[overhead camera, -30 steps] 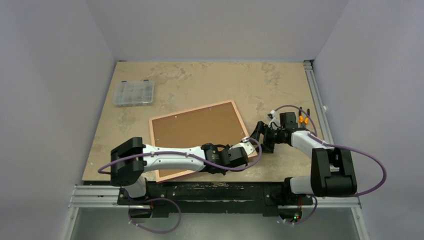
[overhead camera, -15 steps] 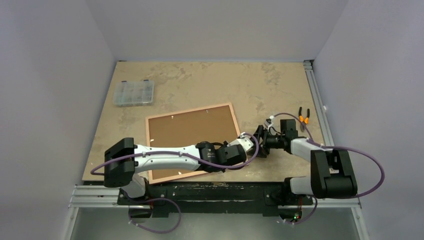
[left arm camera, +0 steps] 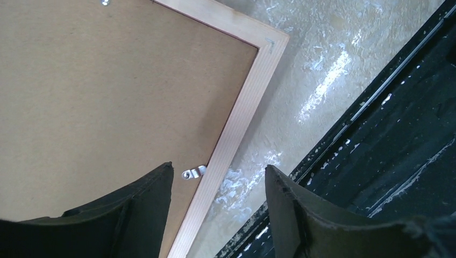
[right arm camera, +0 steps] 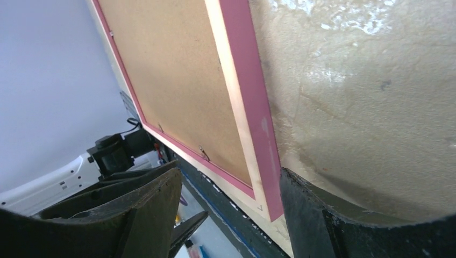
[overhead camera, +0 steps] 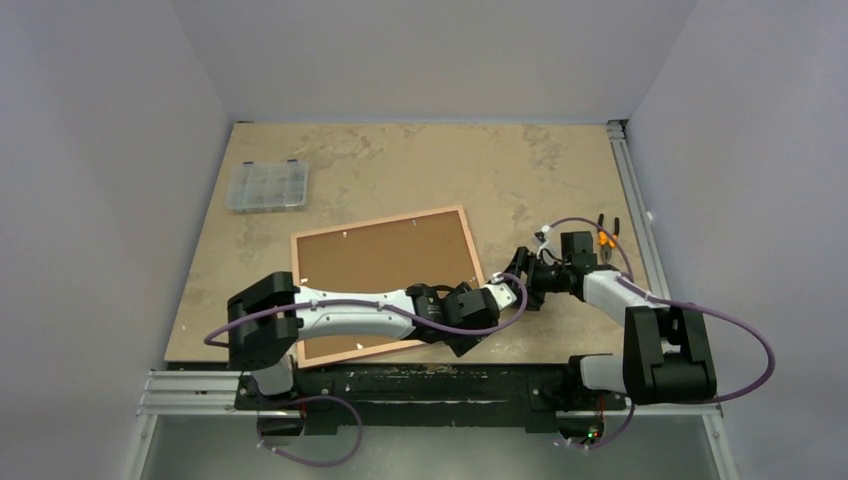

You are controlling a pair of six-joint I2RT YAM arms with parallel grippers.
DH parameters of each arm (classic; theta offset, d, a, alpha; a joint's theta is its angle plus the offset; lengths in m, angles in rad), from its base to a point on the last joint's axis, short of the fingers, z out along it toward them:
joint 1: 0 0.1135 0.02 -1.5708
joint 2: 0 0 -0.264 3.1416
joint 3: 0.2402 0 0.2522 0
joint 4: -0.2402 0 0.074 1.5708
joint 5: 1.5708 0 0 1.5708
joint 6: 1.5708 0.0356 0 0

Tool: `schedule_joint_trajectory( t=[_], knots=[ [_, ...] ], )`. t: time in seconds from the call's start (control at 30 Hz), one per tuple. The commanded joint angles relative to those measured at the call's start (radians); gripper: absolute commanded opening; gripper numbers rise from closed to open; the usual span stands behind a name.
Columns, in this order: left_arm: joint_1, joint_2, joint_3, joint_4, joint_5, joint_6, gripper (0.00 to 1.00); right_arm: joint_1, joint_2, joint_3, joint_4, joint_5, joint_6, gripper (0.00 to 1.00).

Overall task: Put the photo into the frame
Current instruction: Install the photo frame at the center of the board, then turn over the photo frame at the center of the board.

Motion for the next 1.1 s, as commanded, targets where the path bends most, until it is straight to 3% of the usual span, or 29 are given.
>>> schedule_joint_trajectory(
  t=[0.0,0.37,0.53,0.77,1.07],
  knots=[
    [0.031,0.049,-0.008,0.099,0.102,0.025,0.59,0.002,-0.014,0.025,-0.043,0.042,-0.052,0.66],
    [0.064,0.134,-0.018,0.144,0.147,0.022,0.43,0.002,-0.02,0.011,-0.048,0.08,-0.055,0.67],
    [0.063,0.154,-0.022,0.14,0.15,0.026,0.31,0.003,-0.004,0.006,-0.032,0.087,-0.05,0.66],
    [0.061,0.15,-0.027,0.147,0.155,0.032,0.0,0.002,0.032,-0.031,0.01,0.067,-0.047,0.67],
    [0.061,0.038,-0.019,0.137,0.142,0.018,0.0,0.002,0.111,-0.086,0.13,-0.034,-0.007,0.67]
  ],
)
